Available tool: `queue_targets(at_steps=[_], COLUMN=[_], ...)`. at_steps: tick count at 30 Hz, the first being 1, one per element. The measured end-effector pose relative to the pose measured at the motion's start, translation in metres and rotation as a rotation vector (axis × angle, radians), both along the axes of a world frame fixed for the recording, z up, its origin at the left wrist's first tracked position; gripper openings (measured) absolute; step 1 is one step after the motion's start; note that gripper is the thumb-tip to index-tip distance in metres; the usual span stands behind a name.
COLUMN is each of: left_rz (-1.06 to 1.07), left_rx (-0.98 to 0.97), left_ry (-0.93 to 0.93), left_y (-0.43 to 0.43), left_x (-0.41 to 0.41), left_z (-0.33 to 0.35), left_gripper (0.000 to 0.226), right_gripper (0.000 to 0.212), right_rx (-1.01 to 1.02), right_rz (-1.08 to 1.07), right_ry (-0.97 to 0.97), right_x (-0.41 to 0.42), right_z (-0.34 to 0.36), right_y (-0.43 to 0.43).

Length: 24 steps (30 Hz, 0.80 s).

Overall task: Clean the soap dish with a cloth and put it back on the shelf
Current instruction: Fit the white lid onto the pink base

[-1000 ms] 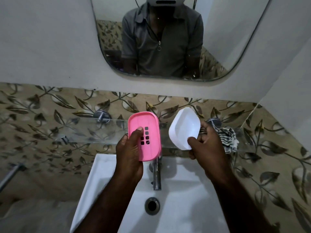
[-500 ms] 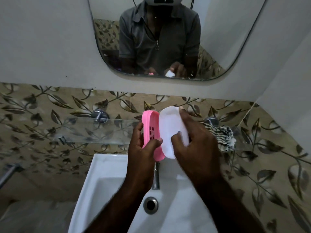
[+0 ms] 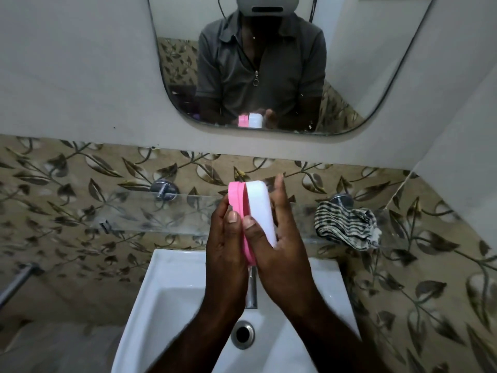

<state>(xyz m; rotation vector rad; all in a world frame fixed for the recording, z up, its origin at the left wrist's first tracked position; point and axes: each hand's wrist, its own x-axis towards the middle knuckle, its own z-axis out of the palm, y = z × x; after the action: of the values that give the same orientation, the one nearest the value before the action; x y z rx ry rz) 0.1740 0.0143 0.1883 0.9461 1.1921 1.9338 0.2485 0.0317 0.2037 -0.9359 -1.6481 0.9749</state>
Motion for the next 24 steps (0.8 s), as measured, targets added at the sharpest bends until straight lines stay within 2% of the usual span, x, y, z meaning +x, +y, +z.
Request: queue_targets(at_steps=[2,7,11,14,19,24], left_rz=[0.015,-0.012,-0.029,-0.022,-0.067,-0.113], left_rx=[-0.004,0.015,0.012,0.002,-0.02,-0.039], left_ry=[-0.015,-0.026,-0.009,-0.025,-0.096,-0.133], left_y=[0.0,-0.002,-0.005,-0.008,-0.011,-0.015], left_x=[-0.001,-0.006,-0.008,-0.009,-0.012,-0.025], left_z=[0.001,0.007,0.009,0.009,0.006,0.005], left_gripper=[0.039,0.045,0.05,0.046,0.044,0.043], right_gripper=[0.082,0.069,0.067,0.065,0.076,0.07], right_rx=[-0.115,-0.154,-0.114,-0.105,-0.127,-0.171], right_rz=[0.043,0.058,-0.009,-0.005,0.029,0.082], right_ry=[0.093,0.136,0.181,0.165,0.063,0.117], right_x=[-0.001,-0.005,-0.009,-0.013,-0.025,-0.028], right_z=[0.003,0.0,-0.002,-0.003,-0.009,-0.007], right_y=[0.006,0.012,0.01,0.008,0.002,0.001])
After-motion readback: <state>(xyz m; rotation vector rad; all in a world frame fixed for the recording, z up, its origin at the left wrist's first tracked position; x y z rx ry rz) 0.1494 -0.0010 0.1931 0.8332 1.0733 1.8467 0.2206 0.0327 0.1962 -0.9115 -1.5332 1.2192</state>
